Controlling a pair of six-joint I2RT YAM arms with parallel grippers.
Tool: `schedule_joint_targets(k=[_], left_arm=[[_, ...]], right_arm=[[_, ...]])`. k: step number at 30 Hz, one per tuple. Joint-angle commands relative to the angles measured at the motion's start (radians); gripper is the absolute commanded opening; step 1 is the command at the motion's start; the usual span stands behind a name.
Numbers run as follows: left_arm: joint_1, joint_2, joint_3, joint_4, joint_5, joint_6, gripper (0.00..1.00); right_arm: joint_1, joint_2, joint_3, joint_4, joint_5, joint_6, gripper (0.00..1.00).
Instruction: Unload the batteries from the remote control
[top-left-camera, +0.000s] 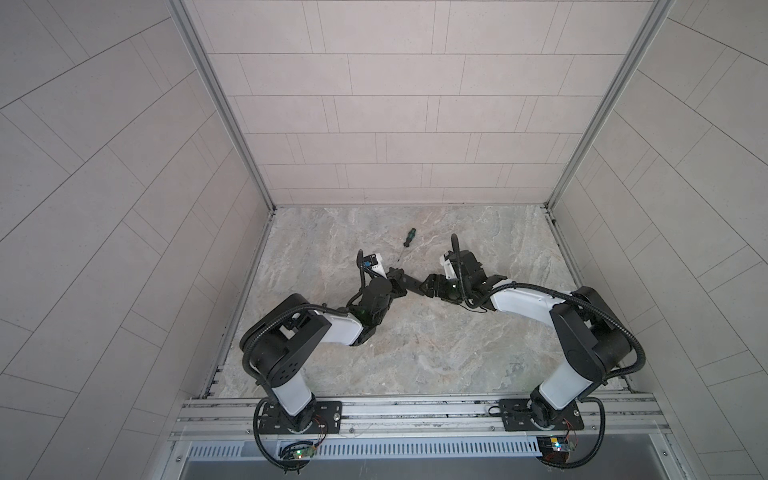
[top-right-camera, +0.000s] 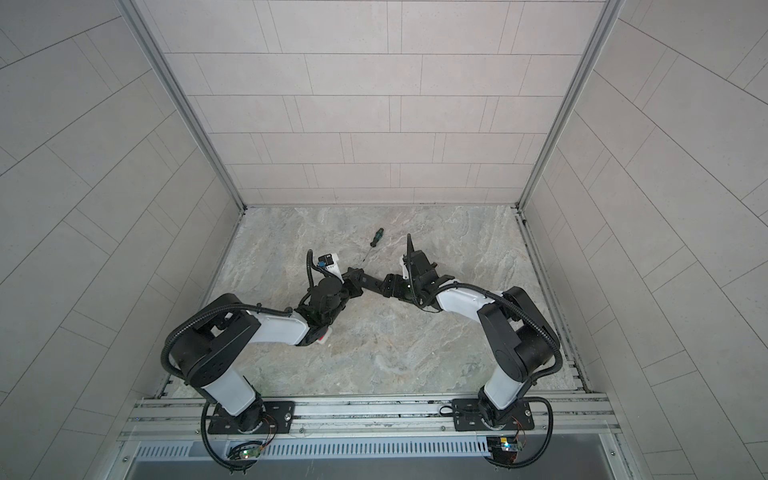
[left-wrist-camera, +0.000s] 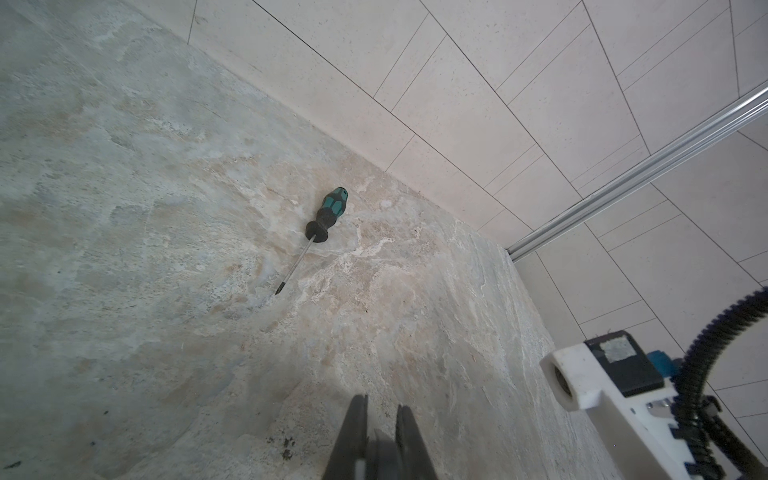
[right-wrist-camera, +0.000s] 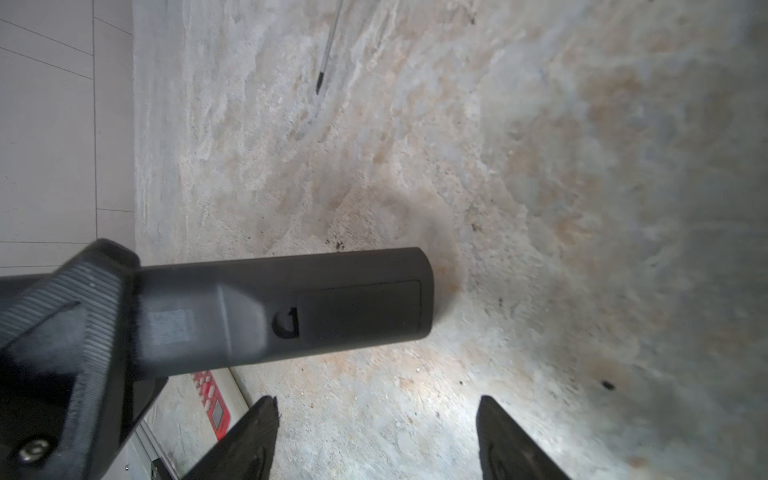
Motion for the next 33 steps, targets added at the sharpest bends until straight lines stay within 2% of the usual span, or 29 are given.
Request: schedule_joint_targets(k=[1,17,33], left_arm=[[-0.007,-0.016,0.028,-0.141,-0.011,-0.019,0.00],[0.000,-0.014,0.064,-0.293,-0.007,-0.021,0.00],[0.008,-0.012,0.080,-0.333,-0.001,-0.019,0.00]], right_arm=[[-0.001,0.033,0.029,0.029,-0.021,-0.008,0.77],[-0.019,0.067,0.079,0.005,-0.007,-0.065,0.76],[-0.030,0.133,0.089,0.015,-0.022,-0.053,0.74]])
